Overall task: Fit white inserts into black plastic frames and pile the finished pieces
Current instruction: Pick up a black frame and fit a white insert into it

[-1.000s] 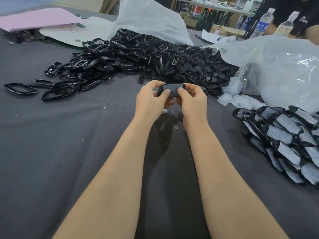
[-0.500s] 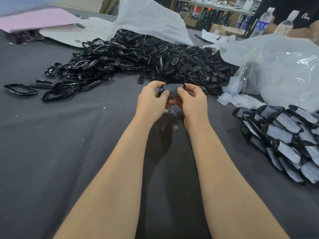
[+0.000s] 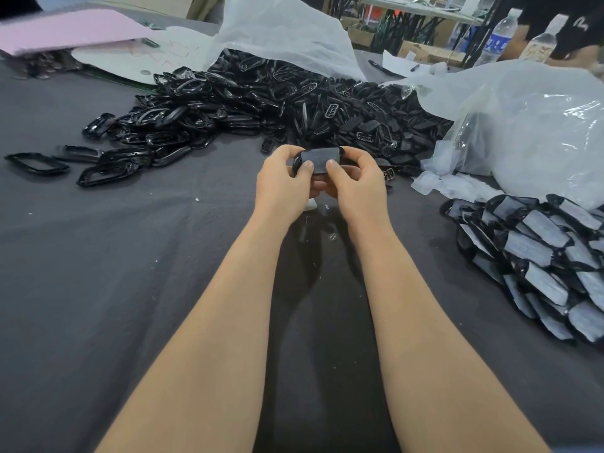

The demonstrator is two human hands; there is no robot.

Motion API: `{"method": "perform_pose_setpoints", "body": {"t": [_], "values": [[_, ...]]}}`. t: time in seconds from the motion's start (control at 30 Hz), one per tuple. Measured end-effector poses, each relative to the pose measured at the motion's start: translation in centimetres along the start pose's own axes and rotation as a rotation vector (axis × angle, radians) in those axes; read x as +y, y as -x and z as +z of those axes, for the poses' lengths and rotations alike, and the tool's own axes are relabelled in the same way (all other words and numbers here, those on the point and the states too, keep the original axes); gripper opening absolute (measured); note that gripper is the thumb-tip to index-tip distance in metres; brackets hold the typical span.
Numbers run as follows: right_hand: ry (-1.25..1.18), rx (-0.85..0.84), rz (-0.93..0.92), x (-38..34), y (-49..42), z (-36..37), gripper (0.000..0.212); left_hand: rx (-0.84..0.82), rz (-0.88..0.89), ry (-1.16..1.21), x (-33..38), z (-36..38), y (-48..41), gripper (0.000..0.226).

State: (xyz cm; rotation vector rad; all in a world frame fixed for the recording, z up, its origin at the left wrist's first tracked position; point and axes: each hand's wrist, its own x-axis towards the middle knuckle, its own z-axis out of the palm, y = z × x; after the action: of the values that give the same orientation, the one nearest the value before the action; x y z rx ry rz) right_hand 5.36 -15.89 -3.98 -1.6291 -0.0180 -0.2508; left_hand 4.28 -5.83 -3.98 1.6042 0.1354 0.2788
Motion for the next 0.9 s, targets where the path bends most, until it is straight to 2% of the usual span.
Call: {"method": "perform_pose_setpoints", "body": {"t": [0.13, 0.27, 0.47, 0.9], "values": [[0.103, 0.055, -0.041, 0.09, 0.16, 0.1, 0.018, -0.011, 0.006, 0.018, -0.08, 0.04, 0.15, 0.019], [0.09, 0.071, -0.052, 0.16, 0.15, 0.15, 0.017, -0.021, 0.034, -0.004, -0.05, -0.01, 0.13, 0.021], [0.092, -0.007, -0.045, 0.04, 0.21, 0.29, 0.023, 0.011, -0.007, 0.053, -0.03, -0.11, 0.04, 0.021], [0.089, 0.098, -0.003, 0.11, -0.23, 0.26, 0.016, -0.042, -0.01, 0.059, -0.02, 0.13, 0.06, 0.023]]}}
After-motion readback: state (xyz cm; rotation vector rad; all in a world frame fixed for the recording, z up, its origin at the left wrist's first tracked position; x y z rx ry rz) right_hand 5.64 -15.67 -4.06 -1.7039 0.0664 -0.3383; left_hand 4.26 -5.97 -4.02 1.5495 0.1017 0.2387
